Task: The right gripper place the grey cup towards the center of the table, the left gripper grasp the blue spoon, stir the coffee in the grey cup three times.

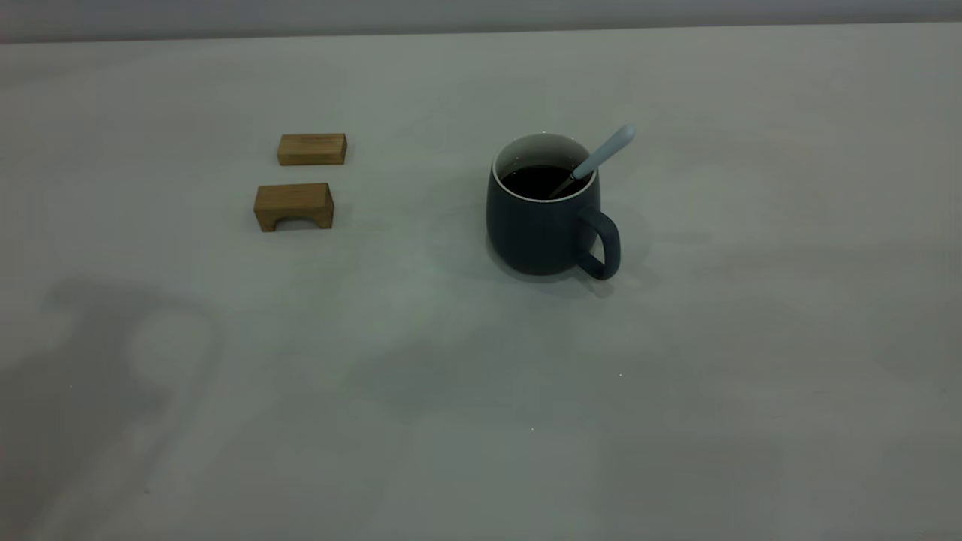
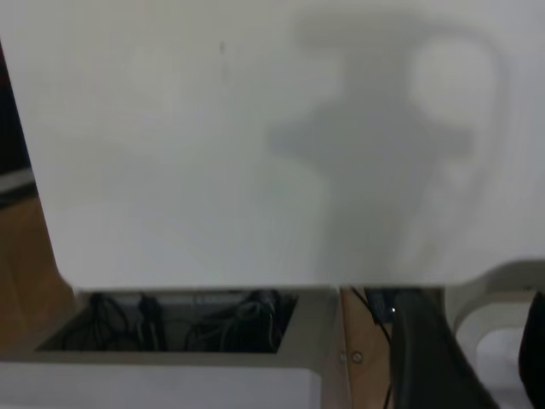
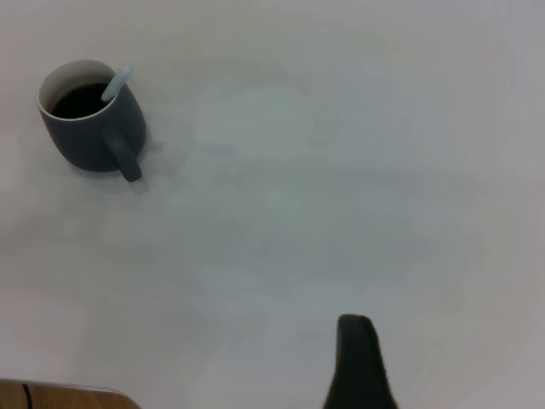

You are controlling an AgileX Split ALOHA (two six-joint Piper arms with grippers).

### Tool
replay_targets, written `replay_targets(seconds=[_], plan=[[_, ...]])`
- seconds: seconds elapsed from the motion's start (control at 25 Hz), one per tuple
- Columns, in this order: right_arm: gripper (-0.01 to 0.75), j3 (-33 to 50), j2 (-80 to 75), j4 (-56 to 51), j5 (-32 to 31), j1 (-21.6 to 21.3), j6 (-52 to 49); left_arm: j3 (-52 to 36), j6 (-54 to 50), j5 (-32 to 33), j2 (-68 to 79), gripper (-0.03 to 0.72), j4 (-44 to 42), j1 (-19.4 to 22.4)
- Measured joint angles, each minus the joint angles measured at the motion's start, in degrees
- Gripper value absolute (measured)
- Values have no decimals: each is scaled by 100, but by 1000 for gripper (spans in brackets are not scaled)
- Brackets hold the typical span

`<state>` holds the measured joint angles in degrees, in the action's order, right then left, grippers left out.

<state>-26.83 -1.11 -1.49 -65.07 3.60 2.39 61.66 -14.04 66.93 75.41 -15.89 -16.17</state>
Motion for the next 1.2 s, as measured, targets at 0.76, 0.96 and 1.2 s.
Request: replay_targets(seconds=[0.76, 0.96, 1.2], plan=[[592, 0, 0, 0, 0, 0, 0, -1353, -530, 0, -5507, 344, 61, 2024], [592, 0, 0, 0, 0, 0, 0, -2152, -443, -11, -6099, 344, 324, 2024], [592, 0, 0, 0, 0, 0, 0, -3019, 368, -124, -6737, 344, 966, 2024]])
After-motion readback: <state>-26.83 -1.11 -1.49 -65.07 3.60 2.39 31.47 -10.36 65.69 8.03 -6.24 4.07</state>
